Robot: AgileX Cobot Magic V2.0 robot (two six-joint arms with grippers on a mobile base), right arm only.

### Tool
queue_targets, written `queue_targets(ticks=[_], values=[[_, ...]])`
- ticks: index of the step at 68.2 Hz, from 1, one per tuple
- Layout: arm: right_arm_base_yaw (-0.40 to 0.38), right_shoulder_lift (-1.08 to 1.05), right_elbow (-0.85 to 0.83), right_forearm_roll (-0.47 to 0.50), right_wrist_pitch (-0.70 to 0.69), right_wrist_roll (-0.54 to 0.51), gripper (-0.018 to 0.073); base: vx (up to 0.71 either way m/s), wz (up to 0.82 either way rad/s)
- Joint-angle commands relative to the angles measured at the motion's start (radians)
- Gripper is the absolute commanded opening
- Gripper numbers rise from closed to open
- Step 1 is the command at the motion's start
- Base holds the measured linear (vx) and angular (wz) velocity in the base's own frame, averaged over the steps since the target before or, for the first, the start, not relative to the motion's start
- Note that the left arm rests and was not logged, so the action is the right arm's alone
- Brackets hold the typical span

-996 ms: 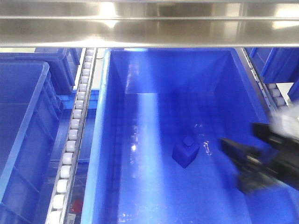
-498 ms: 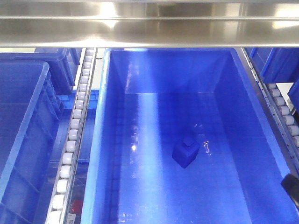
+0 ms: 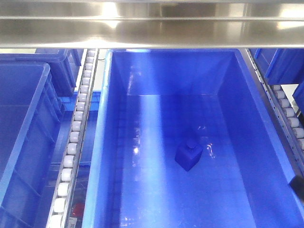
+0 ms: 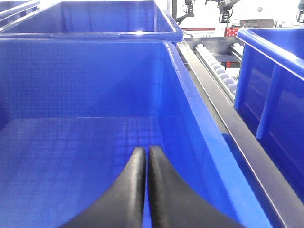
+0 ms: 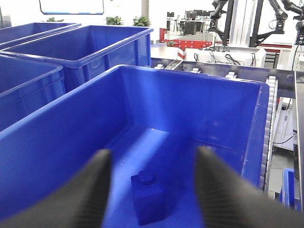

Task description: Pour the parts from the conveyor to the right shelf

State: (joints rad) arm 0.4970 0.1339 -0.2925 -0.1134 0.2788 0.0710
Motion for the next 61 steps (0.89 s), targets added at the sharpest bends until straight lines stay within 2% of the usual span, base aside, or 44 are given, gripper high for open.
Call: queue_targets(ticks=[1, 7, 61], values=[[-0.002, 0.011, -0.024, -0.014, -0.081, -0.009, 0.0161, 0.00, 0.00], [-0.002, 0.011, -0.024, -0.014, -0.082, -0.007, -0.0017, 0.00, 0.00], [-0.002, 0.011, -0.024, -0.009, -0.082, -0.005, -0.0009, 0.00, 0.00]])
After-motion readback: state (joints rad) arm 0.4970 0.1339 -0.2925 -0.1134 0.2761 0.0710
